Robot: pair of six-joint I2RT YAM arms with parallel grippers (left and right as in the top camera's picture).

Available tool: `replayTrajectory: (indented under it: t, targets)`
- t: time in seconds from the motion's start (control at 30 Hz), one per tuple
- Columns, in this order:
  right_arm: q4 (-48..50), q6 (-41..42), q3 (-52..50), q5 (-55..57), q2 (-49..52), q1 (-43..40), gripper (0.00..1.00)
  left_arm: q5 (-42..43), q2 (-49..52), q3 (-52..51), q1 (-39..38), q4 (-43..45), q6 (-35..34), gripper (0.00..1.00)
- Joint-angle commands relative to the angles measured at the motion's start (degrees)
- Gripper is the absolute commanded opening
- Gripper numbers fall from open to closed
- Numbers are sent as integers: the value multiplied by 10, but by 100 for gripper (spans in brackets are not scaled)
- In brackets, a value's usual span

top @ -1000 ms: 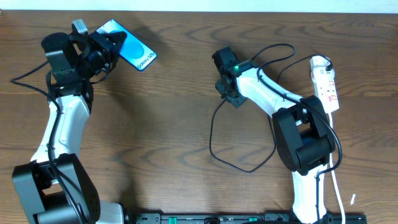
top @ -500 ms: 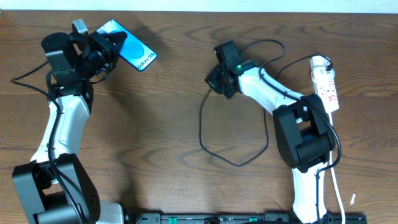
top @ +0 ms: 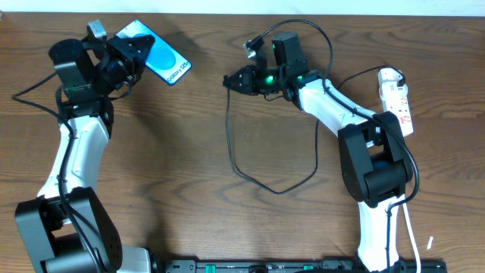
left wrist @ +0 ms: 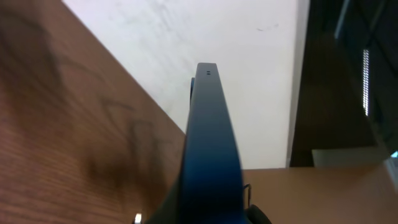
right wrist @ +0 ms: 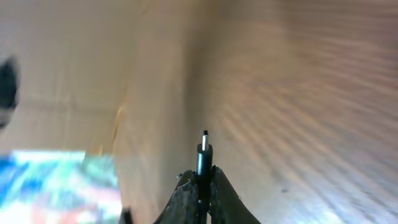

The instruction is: Plug charger to phone and switch on socket

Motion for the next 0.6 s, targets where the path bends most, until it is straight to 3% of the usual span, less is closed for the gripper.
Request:
replayTrajectory:
  t: [0.0,0.33,0.57]
  targets:
    - [2,-121,3,-136,3,1,5,30,-14,2,3,19,8,8]
    - [20,-279,3,-365,3,3,6,53,-14,2,3,31,17,7]
    - [38,-282,3,-365,3,13,1,108,-14,2,3,66,25,8]
